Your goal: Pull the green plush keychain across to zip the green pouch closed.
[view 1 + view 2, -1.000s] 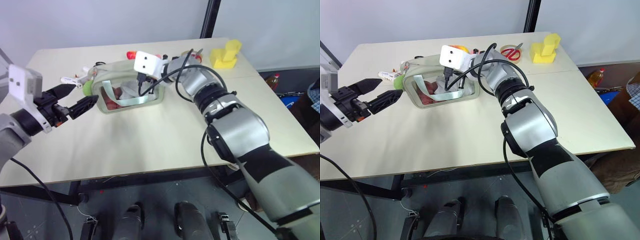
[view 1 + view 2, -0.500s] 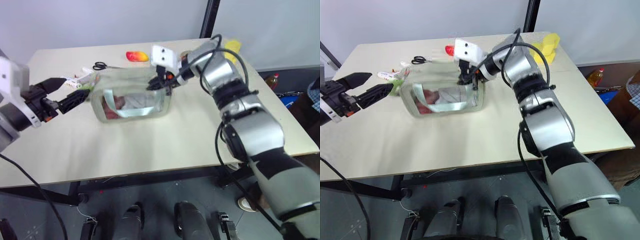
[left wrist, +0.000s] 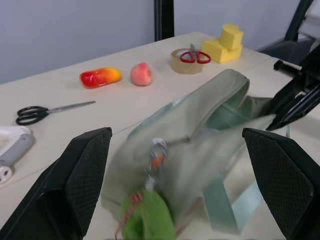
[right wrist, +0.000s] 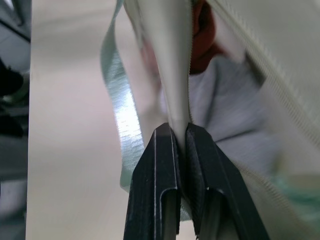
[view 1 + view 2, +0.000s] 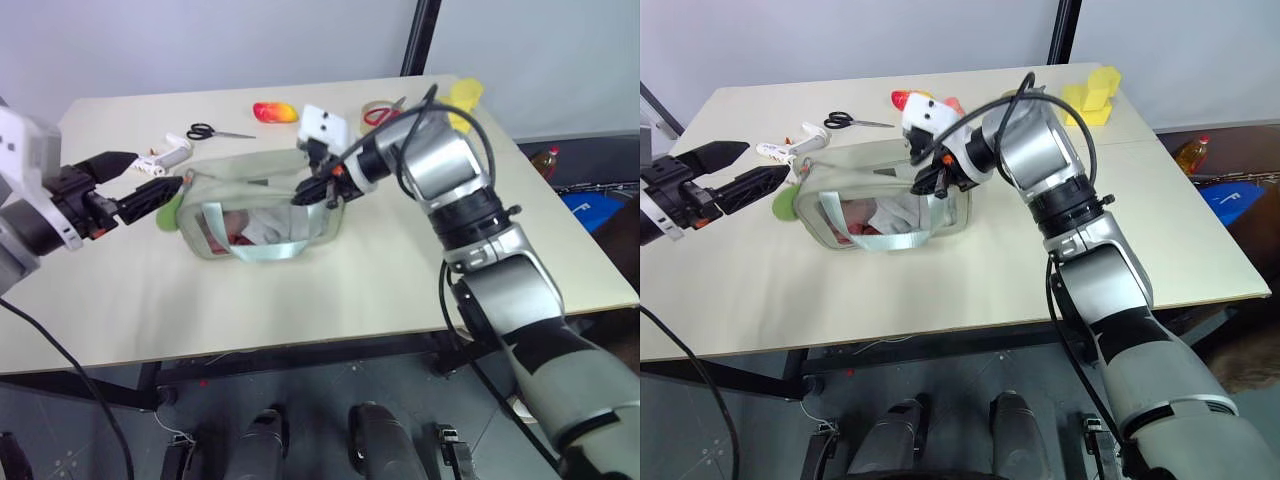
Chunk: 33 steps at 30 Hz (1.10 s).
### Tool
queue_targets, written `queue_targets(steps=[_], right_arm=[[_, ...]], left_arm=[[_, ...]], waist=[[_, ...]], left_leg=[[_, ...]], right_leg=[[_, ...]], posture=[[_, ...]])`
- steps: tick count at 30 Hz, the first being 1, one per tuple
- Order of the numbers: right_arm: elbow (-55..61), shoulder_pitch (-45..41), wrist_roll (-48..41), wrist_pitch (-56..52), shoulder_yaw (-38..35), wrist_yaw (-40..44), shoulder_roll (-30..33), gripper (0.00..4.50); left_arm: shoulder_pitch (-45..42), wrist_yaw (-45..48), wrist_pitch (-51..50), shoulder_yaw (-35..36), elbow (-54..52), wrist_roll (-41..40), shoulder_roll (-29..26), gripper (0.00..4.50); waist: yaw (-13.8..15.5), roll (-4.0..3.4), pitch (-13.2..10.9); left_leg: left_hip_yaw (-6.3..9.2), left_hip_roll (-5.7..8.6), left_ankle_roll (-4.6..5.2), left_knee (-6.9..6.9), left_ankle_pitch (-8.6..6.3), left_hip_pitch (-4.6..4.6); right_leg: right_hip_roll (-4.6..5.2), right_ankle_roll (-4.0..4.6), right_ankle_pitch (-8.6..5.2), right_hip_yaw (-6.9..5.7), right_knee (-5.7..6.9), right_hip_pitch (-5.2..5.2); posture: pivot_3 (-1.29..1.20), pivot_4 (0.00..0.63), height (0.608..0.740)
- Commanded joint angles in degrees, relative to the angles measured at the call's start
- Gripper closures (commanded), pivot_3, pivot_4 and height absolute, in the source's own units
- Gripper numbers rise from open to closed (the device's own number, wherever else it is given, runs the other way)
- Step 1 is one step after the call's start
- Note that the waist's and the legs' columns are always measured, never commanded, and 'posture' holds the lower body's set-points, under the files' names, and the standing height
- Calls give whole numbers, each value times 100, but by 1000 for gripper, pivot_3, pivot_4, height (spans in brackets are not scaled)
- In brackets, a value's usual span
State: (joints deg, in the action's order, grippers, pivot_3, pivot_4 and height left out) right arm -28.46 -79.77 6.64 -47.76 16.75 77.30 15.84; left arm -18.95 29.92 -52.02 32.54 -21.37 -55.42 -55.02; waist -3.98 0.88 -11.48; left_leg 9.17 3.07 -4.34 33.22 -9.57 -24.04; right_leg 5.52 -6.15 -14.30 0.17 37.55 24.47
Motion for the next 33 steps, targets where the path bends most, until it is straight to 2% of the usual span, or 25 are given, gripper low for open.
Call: queue_targets(steps=[1, 4, 10, 13, 17, 20, 26, 33], right_arm=[[117, -566, -356, -679, -110, -157, -135, 4456], [217, -666, -544, -1198, -54, -291, -177, 4456], [1033, -22, -793, -1349, 368, -391, 75, 4456], [1796, 574, -825, -883, 699, -340, 390, 4456], [2310, 841, -1008, -666, 836, -236, 657, 4456], [2357, 903, -1001, -215, 874, -196, 933, 3393], [2367, 750, -1198, 373, 467, -224, 1297, 350], [2738, 1266, -1246, 1218, 305, -196, 1808, 350]], left_arm=[[-125, 14, 176, 13, -86, 59, 4, 0], [-84, 5, 193, 37, -115, 56, 33, 0], [70, -42, 191, 113, -243, 40, 101, 0], [139, -60, 160, 164, -281, 16, 104, 0], [121, -28, 166, 114, -239, 22, 77, 0], [29, 37, 169, 28, -147, 35, 35, 0], [94, 340, 209, 217, 259, 233, -228, 0], [164, 1043, 358, 633, 1379, 645, -857, 0]], waist=[[-6, 0, 0], [1, 1, 1], [6, 2, 1], [25, 8, 5], [10, 8, 5], [27, 9, 5], [-3, 8, 5], [5, 9, 5]], left_leg=[[0, 0, 0, 0, 0, 0], [0, 0, 0, -1, 0, 0], [0, 1, 0, 1, 0, -2], [0, 1, 0, 2, 0, -2], [-1, 1, 0, 4, 0, -1], [-2, 1, 0, 3, 0, -1], [-3, 0, 0, 4, 0, -1], [-9, -2, 1, 1, -1, -2]], right_leg=[[0, 0, 0, 0, 0, 1], [0, 0, 0, 0, 0, 1], [1, 0, 0, 0, -1, 1], [2, -1, 0, -1, -2, -2], [2, -1, 0, -1, -3, -3], [2, -1, 0, -1, -4, -4], [2, -1, 0, -1, -6, -3], [2, -1, -1, -1, -9, -1]], posture=[[0, 150, 740], [0, 150, 740], [0, 150, 740], [0, 150, 740], [0, 150, 740], [0, 150, 740], [0, 150, 740], [0, 150, 740]])
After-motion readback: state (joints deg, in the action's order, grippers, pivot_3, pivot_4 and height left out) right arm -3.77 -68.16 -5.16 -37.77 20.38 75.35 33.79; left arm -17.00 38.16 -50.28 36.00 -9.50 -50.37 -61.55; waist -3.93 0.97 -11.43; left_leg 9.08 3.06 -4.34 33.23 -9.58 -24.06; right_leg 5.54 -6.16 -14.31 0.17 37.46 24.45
